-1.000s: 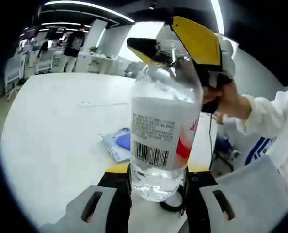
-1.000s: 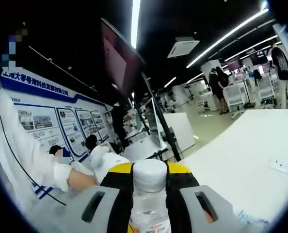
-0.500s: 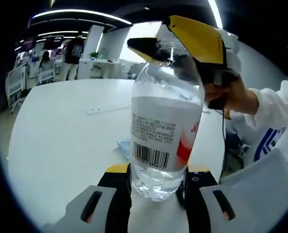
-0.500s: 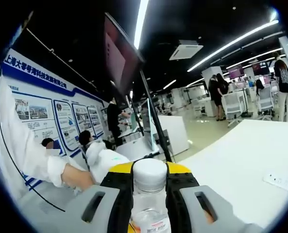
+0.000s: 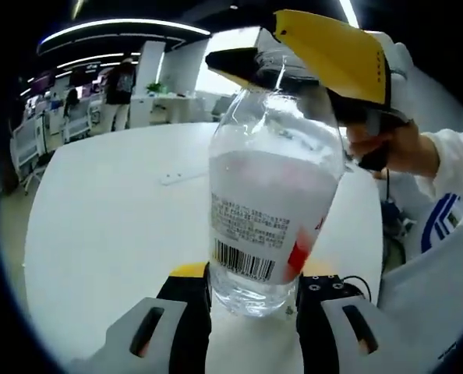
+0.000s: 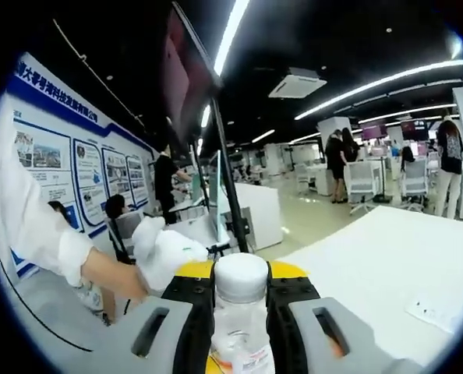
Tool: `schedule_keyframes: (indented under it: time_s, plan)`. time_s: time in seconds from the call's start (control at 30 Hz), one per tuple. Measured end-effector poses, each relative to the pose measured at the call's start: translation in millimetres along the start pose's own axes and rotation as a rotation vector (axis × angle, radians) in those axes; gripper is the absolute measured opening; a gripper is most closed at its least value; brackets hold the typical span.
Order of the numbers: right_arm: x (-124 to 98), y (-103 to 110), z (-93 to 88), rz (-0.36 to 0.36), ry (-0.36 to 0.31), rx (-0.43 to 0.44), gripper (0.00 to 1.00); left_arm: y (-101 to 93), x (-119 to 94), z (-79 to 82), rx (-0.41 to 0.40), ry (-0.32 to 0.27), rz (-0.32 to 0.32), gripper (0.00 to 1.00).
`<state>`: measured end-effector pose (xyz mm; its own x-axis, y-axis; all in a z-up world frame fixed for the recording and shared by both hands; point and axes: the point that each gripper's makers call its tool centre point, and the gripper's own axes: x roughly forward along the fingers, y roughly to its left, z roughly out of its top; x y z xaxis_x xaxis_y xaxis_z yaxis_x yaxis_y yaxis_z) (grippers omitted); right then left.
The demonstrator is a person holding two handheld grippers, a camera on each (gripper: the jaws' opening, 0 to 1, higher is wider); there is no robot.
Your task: Arrange the tabletop items into an orderly group along one side of the table until the central work area is clear of visible clutter.
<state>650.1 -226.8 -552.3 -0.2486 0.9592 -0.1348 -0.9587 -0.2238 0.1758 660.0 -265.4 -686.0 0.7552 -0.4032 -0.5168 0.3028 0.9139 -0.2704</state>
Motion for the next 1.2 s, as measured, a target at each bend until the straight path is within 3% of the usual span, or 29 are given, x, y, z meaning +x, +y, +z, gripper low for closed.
schedule_keyframes:
  time_s: [0.23,0.6,0.87,1.2]
  plan:
    - [14.7,-25.3,-10.5,-0.101,0.001,0.001,0.2,22.9,7.8,-3.7,0.01,0.021,0.01,0.38]
    - [21.2,-50.1,-35.7,-0.269,0.064,-0.024,0.2,54.3,32.3,-16.8,0.121,0.079,-0.02,0.38]
    - [13.0,-60.3,-60.7,-0.335,0.1,0.023,0.2,56.8,49.7,-32.4,0.209,0.101,-0.093,0.38]
    - [11.7,-55.9,-81.6,-0.371,0.158,0.048,0.2,53.8,63.3,-46.1,0.243,0.1,-0.169,0.38]
